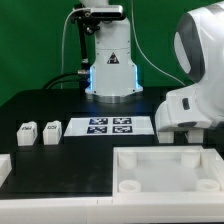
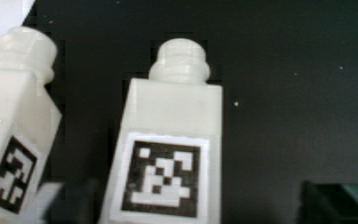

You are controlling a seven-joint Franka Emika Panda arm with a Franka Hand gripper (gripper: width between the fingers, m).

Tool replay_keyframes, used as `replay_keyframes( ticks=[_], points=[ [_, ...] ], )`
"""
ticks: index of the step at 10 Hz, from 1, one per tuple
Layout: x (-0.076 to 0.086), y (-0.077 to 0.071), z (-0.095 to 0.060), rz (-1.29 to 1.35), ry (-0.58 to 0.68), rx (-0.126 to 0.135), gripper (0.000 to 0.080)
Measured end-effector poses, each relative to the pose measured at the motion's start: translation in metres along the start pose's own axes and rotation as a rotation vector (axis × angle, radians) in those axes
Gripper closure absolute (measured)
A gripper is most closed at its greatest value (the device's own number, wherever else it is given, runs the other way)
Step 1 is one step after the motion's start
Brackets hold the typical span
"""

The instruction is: Assemble one leg

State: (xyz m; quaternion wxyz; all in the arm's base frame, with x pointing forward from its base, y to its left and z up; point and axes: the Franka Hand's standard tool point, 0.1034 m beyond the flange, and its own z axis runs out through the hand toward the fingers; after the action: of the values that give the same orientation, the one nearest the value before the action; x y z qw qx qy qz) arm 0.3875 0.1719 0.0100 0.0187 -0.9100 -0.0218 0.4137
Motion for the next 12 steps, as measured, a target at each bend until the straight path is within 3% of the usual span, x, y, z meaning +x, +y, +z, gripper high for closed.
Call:
replay_keyframes(
  ticks=[2,9,10,11,12],
  points=[
    [0.0,0.0,0.0,-0.001,0.0,0.0,0.0509],
    [0.0,0.0,-0.002,-0.003,0.003,0.001,0.0509],
    [-0.003,0.002,-0.019,-0.028,0.01,0.002,0.0508],
    [-0.008,0.007,-0.053,-0.068,0.073,0.009,0.0508],
    [-0.014,0.012,-0.078,-0.103,0.104,0.014,0.0508]
  ],
)
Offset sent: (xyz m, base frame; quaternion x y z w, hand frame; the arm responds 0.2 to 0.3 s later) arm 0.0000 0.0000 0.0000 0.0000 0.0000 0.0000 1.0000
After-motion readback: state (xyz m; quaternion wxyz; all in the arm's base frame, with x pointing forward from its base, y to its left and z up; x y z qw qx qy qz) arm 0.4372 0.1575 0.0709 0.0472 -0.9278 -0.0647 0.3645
